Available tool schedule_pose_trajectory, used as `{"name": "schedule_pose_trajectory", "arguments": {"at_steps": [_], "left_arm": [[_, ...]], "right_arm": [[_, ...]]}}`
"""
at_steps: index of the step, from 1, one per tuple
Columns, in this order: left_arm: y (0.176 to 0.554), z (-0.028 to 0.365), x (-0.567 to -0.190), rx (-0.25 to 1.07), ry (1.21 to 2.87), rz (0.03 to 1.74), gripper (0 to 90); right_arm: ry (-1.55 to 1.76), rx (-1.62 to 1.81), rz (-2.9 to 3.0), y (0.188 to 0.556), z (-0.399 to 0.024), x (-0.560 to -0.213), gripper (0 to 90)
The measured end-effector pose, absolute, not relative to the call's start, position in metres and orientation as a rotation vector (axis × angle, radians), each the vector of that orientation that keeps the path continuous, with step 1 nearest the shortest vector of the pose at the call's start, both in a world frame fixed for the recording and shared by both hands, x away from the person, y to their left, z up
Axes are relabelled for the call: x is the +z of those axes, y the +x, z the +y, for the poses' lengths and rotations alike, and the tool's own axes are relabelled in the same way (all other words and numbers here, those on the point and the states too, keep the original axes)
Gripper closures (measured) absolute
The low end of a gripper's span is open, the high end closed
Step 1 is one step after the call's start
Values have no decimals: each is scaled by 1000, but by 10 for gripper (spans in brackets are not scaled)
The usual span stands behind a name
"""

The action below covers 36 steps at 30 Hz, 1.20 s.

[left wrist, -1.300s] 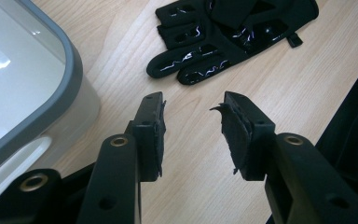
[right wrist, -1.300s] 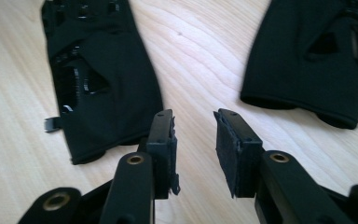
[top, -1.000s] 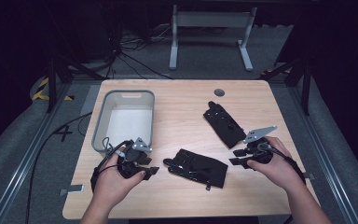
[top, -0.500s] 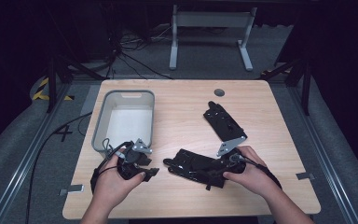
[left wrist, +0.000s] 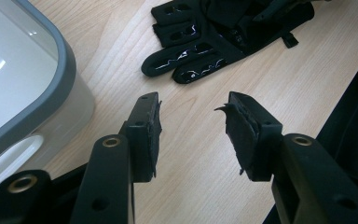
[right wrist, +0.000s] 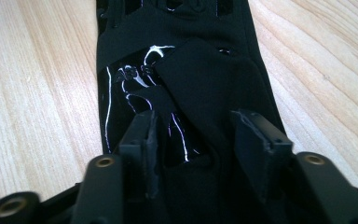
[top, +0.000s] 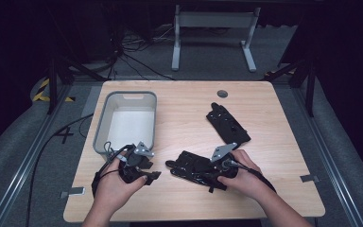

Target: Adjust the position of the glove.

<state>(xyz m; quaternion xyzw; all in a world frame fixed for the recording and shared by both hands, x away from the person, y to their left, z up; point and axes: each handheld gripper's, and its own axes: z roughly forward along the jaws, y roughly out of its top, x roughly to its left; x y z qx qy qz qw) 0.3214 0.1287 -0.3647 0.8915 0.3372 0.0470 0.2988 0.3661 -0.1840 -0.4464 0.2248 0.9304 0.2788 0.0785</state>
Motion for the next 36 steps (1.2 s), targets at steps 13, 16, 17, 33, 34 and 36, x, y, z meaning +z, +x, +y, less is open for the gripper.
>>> {"name": "schedule_pose_trajectory", "arguments": {"at_steps": [13, 16, 17, 33, 34, 36], "left_arm": [[322, 124, -367, 117, 2377, 877, 549], [322, 125, -367, 117, 2374, 879, 549], [323, 125, -367, 111, 2375, 877, 549], [329, 115, -365, 95, 2378, 838, 546], [330, 115, -366, 96, 2379, 836, 545], [330, 115, -366, 100, 2382, 835, 544]], "right_arm": [[553, 865, 2846, 372, -185, -445, 780], [528, 881, 2849, 373, -187, -442, 785], [510, 891, 2851, 373, -188, -440, 785], [195, 914, 2977, 358, -227, -422, 688], [208, 881, 2979, 359, -229, -425, 646], [207, 881, 2972, 359, -231, -424, 623]]}}
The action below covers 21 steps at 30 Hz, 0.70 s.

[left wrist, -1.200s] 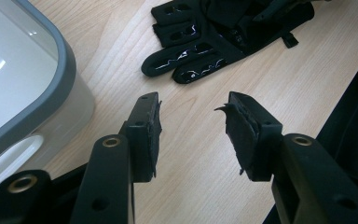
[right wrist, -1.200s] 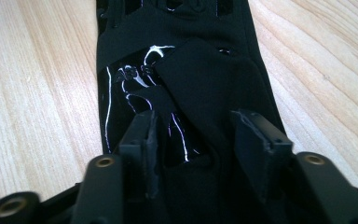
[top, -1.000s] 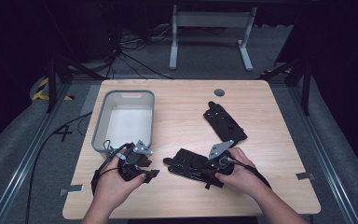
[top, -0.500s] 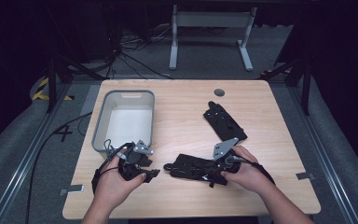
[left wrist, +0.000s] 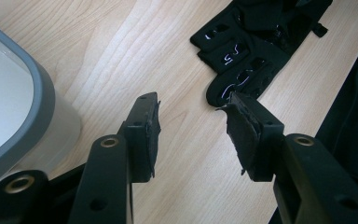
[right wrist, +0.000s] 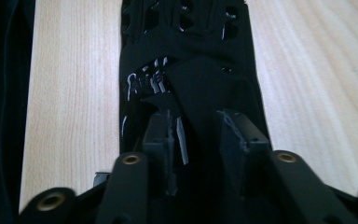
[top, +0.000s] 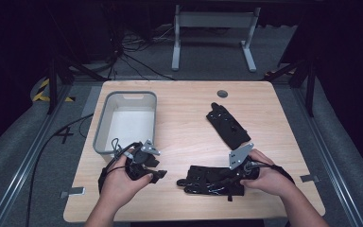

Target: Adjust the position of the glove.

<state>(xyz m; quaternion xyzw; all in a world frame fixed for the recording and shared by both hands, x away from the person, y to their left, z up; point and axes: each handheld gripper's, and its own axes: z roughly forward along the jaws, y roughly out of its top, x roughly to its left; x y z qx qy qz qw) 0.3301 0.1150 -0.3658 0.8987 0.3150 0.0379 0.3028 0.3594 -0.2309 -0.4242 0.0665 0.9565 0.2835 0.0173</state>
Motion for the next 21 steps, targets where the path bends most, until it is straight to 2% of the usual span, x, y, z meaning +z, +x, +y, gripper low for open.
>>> {"name": "schedule_pose_trajectory", "arguments": {"at_steps": [1, 5, 8, 12, 21], "left_arm": [[331, 115, -366, 96, 2381, 834, 544], [331, 117, -366, 93, 2369, 845, 544], [329, 119, -365, 98, 2366, 852, 543], [328, 123, -365, 98, 2356, 870, 540], [323, 129, -371, 127, 2370, 915, 539]], "right_arm": [[242, 946, 2944, 359, -235, -418, 587], [350, 1019, 2882, 361, -242, -406, 588], [681, 1021, 2710, 373, -260, -396, 607], [861, 1075, 2579, 387, -274, -390, 597], [1155, 1005, 2445, 442, -289, -403, 579]]}}
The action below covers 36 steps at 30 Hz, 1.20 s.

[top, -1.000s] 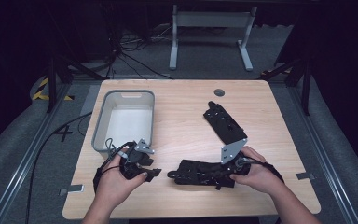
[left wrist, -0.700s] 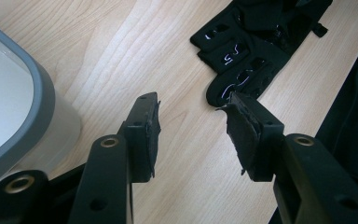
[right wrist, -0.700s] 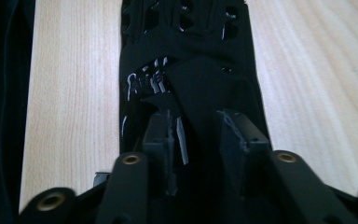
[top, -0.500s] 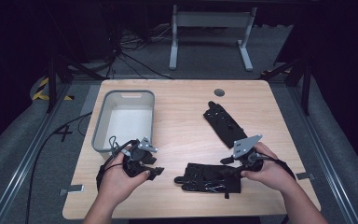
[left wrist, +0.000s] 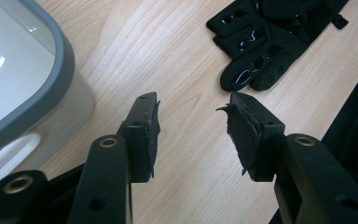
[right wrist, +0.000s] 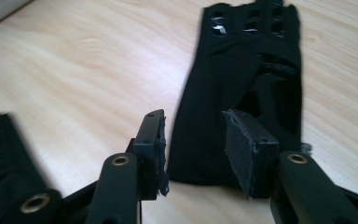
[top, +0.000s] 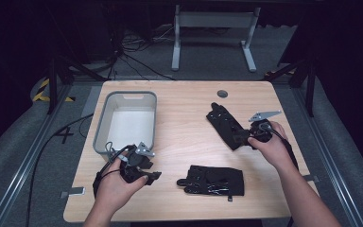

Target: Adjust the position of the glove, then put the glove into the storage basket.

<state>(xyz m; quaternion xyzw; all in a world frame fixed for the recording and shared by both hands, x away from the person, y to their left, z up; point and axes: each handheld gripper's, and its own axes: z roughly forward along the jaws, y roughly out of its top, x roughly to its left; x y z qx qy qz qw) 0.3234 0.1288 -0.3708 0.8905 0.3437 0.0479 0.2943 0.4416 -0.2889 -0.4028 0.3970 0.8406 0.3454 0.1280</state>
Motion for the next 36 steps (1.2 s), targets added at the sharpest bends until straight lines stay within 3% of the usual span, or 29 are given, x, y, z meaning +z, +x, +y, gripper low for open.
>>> {"name": "schedule_pose_trajectory", "arguments": {"at_steps": [9, 16, 18, 23, 26, 29, 31, 36], "left_arm": [[325, 130, -375, 118, 2372, 928, 540], [326, 130, -374, 121, 2370, 921, 540], [325, 129, -374, 120, 2366, 921, 540], [325, 129, -374, 120, 2367, 921, 540], [325, 129, -374, 117, 2368, 916, 540], [325, 128, -374, 120, 2369, 916, 540], [323, 129, -373, 114, 2370, 907, 540], [323, 131, -372, 121, 2358, 913, 540]], "right_arm": [[1343, 946, 2310, 476, -291, -424, 527], [1413, 863, 2287, 486, -292, -436, 487], [1452, 854, 2250, 487, -293, -439, 439], [1481, 835, 2253, 490, -295, -445, 439], [1489, 866, 2260, 491, -295, -447, 484], [1501, 932, 2309, 491, -295, -446, 730], [1477, 932, 2330, 491, -293, -445, 811], [1249, 915, 2353, 482, -285, -428, 854]]}}
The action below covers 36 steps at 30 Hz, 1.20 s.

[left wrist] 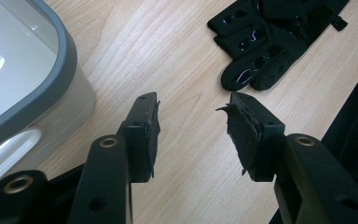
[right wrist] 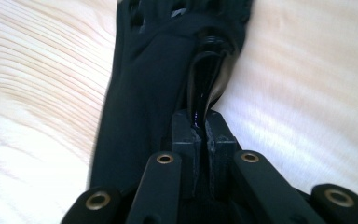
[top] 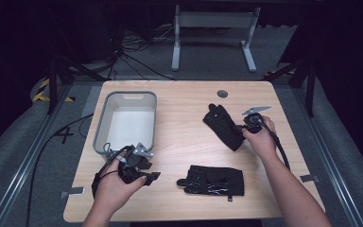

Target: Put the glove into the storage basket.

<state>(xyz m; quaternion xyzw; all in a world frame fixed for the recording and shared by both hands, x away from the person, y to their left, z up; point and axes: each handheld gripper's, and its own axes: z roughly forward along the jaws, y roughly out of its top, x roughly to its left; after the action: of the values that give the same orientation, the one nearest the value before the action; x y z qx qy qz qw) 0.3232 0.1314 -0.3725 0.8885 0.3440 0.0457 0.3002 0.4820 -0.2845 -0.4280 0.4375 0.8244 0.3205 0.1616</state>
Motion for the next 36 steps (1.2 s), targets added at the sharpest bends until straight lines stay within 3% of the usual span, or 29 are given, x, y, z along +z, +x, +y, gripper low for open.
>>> {"name": "schedule_pose_trajectory", "arguments": {"at_steps": [7, 16, 25, 36], "left_arm": [[326, 126, -372, 111, 2364, 897, 540], [331, 113, -370, 100, 2379, 850, 540], [335, 102, -370, 88, 2396, 817, 540], [334, 101, -370, 95, 2401, 812, 540]], "right_arm": [[1023, 943, 2343, 457, -282, -394, 853], [762, 1029, 2325, 398, -281, -363, 850], [577, 980, 2363, 353, -279, -368, 849], [441, 949, 2375, 340, -264, -386, 847]]}}
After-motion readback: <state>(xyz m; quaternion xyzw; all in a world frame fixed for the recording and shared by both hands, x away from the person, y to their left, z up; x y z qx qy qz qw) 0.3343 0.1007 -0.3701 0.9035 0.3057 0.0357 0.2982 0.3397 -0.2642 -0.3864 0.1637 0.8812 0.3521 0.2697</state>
